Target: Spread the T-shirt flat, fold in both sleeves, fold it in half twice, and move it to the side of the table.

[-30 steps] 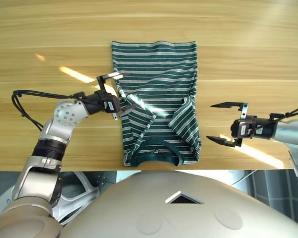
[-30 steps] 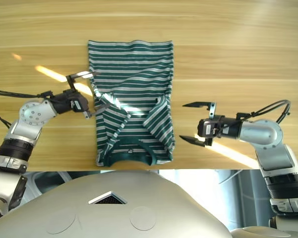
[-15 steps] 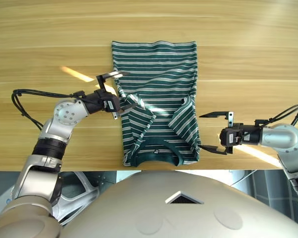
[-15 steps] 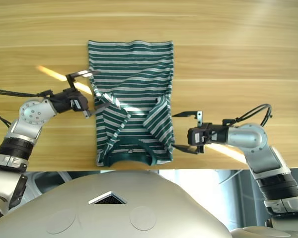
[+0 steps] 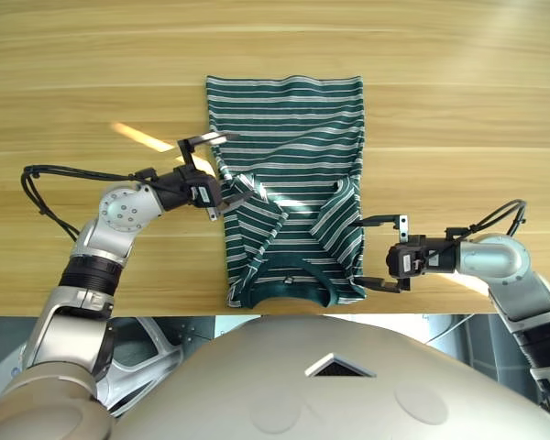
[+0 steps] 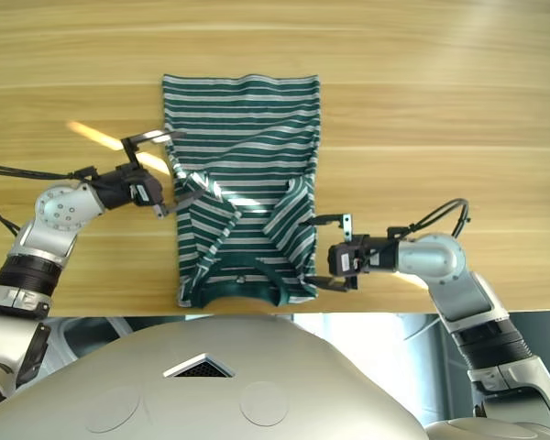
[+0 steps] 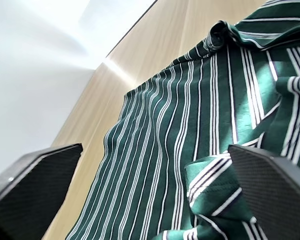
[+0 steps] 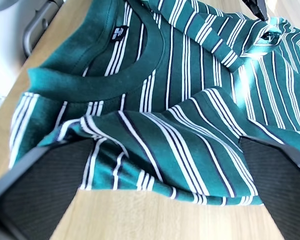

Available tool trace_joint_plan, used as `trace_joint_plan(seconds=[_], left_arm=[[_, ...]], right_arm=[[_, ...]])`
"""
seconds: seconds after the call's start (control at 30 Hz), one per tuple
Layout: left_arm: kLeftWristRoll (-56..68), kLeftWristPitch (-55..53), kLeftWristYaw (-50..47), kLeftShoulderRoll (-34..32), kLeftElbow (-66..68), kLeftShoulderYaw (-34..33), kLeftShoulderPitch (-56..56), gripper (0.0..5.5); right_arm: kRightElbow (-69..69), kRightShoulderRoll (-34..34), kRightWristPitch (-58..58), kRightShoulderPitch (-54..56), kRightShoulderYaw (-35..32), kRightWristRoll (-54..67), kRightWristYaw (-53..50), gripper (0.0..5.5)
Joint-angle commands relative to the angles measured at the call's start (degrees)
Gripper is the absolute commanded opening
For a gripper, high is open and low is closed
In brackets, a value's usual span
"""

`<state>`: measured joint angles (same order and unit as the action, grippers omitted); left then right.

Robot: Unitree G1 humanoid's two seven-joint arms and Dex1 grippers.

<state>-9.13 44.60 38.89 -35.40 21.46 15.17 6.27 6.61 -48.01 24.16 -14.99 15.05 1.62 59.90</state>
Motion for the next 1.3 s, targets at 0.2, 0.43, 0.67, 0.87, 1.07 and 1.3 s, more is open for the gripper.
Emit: trace_joint_plan(seconds=[0.2, 0.43, 0.67, 0.87, 1.07, 1.3], left_arm=[[0.21, 0.05, -0.13, -0.3, -0.18, -0.19, -0.02, 5.4], [0.03, -0.11, -0.2, -0.3, -0.13, -0.2, 0.06, 5.4], [-0.64, 0.0, -0.58, 0.03, 0.55, -0.03, 0.45, 5.4], [-1.16, 0.62, -0.95, 0.14, 1.62, 0.12, 0.65, 5.4], [-1.77, 0.65, -1.22, -0.04, 2.53, 0.11, 1.42, 5.4], [-2.72, 1.51, -1.73, -0.18, 4.81, 0.12, 2.23, 5.4]], right_arm=[[0.62, 1.65, -0.53, 2.07, 0.59, 0.59, -0.67, 5.34], [-3.26, 2.35, -1.08, 3.61, 3.99, -4.32, -0.59, 5.34], [-6.84, 0.92, -0.45, 3.85, 5.55, -7.46, -1.16, 5.34], [-6.71, -1.94, 0.18, 2.56, 3.98, -6.62, -1.46, 5.34], [-3.7, -4.19, 0.38, 1.1, 1.87, -3.22, -0.74, 5.34], [-1.58, -5.36, 0.4, -0.07, -0.08, -0.74, -0.45, 5.34]])
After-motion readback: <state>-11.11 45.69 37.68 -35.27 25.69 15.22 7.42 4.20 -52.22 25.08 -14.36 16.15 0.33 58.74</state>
